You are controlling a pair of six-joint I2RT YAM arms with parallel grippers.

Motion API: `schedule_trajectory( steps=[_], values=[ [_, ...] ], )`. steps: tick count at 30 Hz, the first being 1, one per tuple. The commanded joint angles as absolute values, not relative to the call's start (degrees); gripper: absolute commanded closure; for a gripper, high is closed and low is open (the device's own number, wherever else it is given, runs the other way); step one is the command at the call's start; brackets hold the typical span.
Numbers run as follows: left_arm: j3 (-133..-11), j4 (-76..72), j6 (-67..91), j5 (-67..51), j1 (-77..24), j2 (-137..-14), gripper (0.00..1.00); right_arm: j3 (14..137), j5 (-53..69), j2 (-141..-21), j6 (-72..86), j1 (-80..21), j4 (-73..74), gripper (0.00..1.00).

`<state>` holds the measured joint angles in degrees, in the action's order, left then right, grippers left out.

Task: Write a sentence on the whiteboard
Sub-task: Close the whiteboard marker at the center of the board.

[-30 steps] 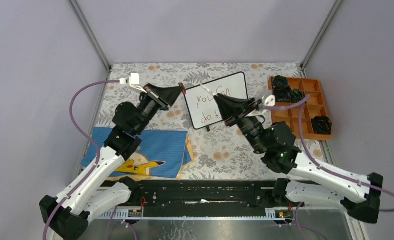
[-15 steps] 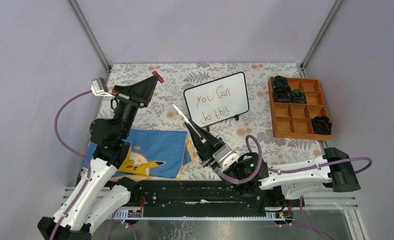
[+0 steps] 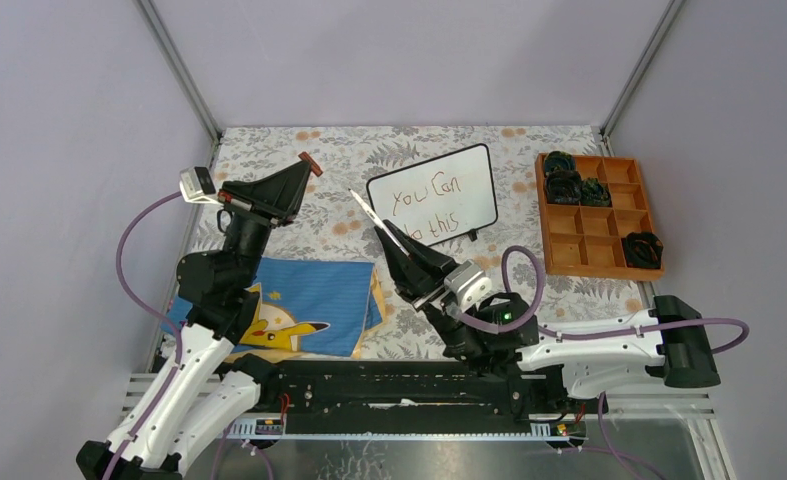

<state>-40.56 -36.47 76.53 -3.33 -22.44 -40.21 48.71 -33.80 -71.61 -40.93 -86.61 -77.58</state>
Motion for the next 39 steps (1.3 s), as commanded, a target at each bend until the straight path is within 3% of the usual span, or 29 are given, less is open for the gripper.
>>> schedule_trajectory(
  steps=[1,39],
  values=[
    [-40.12,-41.24,78.53,-5.54,-21.98,-39.47,1.00,51.42,-31.64,-69.86,-33.24,-84.80,-77.30,1.00],
    [-38.01,-43.35,81.82,-7.64,-22.01,-38.93,1.00,55.19,-28.83,-74.34,-27.38,-83.06,-74.72,1.00]
  ],
)
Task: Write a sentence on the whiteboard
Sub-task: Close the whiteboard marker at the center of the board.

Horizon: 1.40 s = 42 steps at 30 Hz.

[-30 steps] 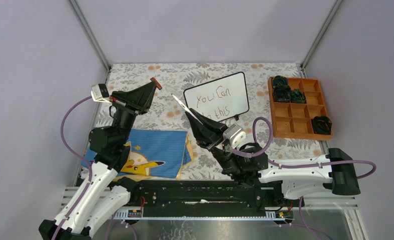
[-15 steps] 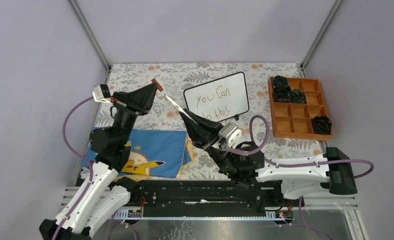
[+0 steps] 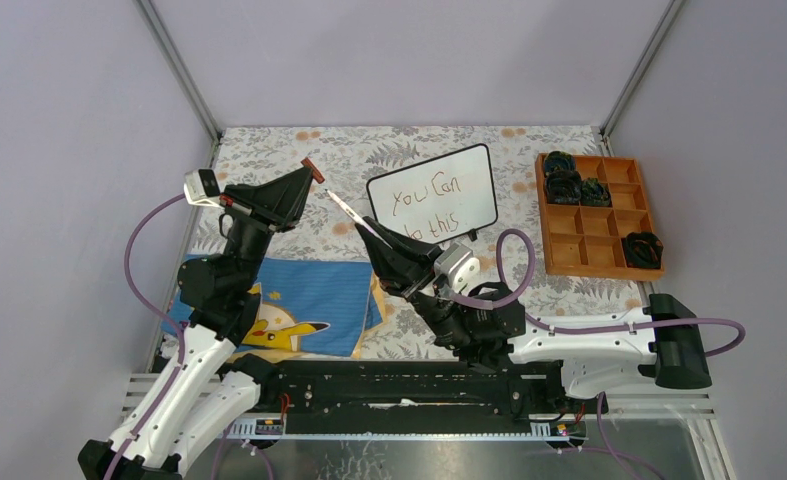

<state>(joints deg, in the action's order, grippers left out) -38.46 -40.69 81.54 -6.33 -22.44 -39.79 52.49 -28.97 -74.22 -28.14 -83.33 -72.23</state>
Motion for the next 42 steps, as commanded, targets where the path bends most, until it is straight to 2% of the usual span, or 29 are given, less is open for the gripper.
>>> schedule_trajectory(
  steps=[1,42],
  values=[
    [-38.05,-43.33,81.83,-7.71,-22.01,-38.89,1.00,55.27,-28.84,-74.47,-27.42,-83.10,-74.83,1.00],
    [-37.54,-42.94,81.83,-9.29,-22.21,-38.23,1.00,56.49,-30.41,-75.67,-28.07,-82.57,-75.81,1.00]
  ],
)
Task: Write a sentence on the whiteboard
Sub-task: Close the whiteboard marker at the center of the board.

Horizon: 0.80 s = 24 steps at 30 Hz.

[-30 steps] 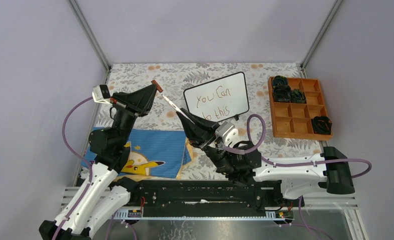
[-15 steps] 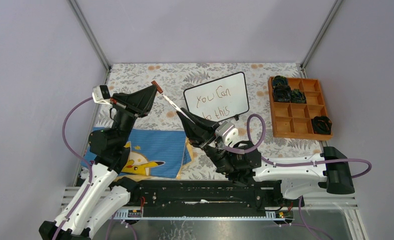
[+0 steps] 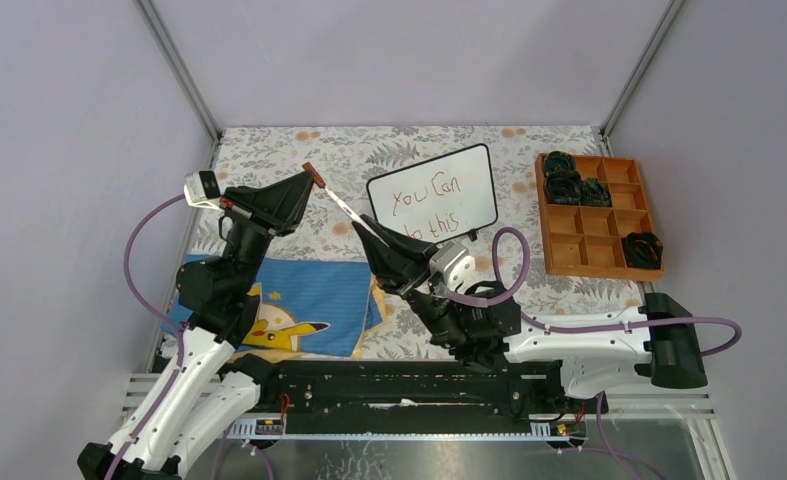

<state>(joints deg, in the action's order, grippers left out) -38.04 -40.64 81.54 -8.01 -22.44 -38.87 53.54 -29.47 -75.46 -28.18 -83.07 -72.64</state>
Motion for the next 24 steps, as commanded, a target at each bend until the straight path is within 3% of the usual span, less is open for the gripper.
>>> schedule_trajectory(
  steps=[1,24],
  values=[
    [-37.53,-42.92,81.90,-9.30,-22.23,-38.20,1.00,56.58,-30.53,-75.75,-28.10,-82.61,-75.82,1.00],
    [-38.32,-43.50,82.00,-10.20,-22.93,-38.53,1.00,58.19,-30.77,-78.00,-31.10,-82.44,-77.61,1.00]
  ],
)
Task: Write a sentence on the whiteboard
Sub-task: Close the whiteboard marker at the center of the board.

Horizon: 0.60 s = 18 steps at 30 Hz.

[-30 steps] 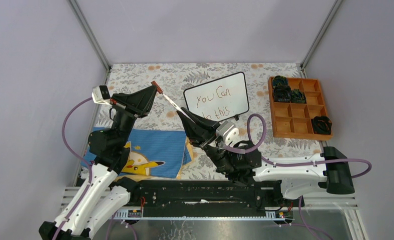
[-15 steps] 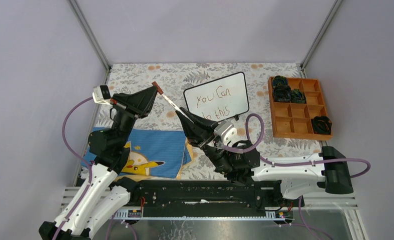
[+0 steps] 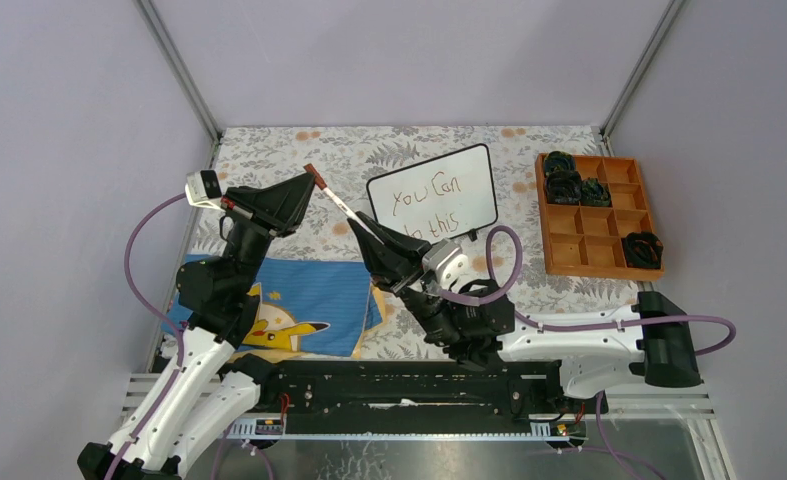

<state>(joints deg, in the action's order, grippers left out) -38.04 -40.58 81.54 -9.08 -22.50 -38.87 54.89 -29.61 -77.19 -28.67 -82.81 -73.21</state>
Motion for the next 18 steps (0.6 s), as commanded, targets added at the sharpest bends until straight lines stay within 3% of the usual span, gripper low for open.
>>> schedule_trajectory(
  steps=[1,18],
  values=[
    [-38.56,-43.83,82.34,-10.24,-22.94,-38.84,1.00,58.51,-30.44,-78.37,-32.17,-82.44,-77.98,1.00],
    [-42.05,-49.86,87.10,-12.41,-23.07,-44.89,1.00,61.40,-25.09,-88.39,-53.31,-82.44,-95.87,1.00]
  ],
)
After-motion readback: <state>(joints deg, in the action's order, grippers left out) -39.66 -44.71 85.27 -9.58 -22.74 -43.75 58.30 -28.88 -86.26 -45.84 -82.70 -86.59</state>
